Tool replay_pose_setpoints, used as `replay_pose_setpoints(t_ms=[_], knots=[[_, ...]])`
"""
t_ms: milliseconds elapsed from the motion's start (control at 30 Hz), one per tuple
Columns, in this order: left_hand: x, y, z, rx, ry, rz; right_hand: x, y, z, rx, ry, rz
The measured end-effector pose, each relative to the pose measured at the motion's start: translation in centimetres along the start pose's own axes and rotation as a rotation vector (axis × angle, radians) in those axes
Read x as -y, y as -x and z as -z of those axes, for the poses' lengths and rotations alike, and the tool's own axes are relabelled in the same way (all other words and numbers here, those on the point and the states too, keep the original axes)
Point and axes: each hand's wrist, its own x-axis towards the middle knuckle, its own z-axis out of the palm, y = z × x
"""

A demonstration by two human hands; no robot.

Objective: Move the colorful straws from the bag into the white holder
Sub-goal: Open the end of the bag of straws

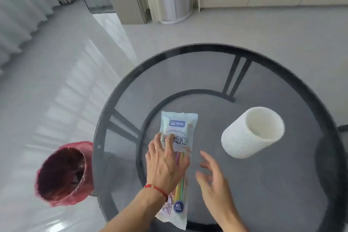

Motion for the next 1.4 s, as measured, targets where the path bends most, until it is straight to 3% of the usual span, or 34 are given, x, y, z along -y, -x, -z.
replay_pose_setpoints(t_ms=[133,300,533,600,733,867,967,1033,1133,1233,1400], knots=[[1.7,-0.9,-3.2,-0.170,-0.054,-0.155,-4.1,-1.6,0.7,-0.050,-0.085,0.157],[5.7,-0.5,-3.5,-0.201,-0.083,-0.494,-6.6,-1.3,0.5,-0.085,-0.077,0.356],[9.1,1.1,-2.3,-0.186,-0.150,-0.733,-6.5,-0.9,1.0,-0.266,-0.136,0.212],[9.6,2.7,-1.4,-0.171,-0.203,-0.772,-5.8,-0.2,1.0,-0.252,-0.176,0.172],[8.9,4.6,-0.5,-0.180,-0.179,-0.831,-5.0,1.2,0.8,-0.113,-0.067,0.155],[7.4,6.7,0.0,-0.199,-0.148,-0.877,-4.9,4.8,0.5,-0.122,-0.166,0.247],[6.1,9.1,-0.4,-0.300,-0.184,-0.884,-4.4,7.2,0.9,-0.127,-0.248,0.274],[4.3,11.2,-1.5,-0.344,0.010,-0.918,-3.6,8.0,1.7,-0.059,-0.332,0.276],[1.9,12.3,-2.6,-0.364,0.345,-0.808,-2.8,7.8,2.7,0.069,-0.327,0.266],[0.2,10.7,-2.2,-0.395,0.339,-0.713,-2.5,6.6,3.5,0.144,-0.329,0.262],[-0.2,8.1,-3.5,-0.391,0.380,-0.707,-3.1,3.0,3.4,0.115,-0.404,0.261]])
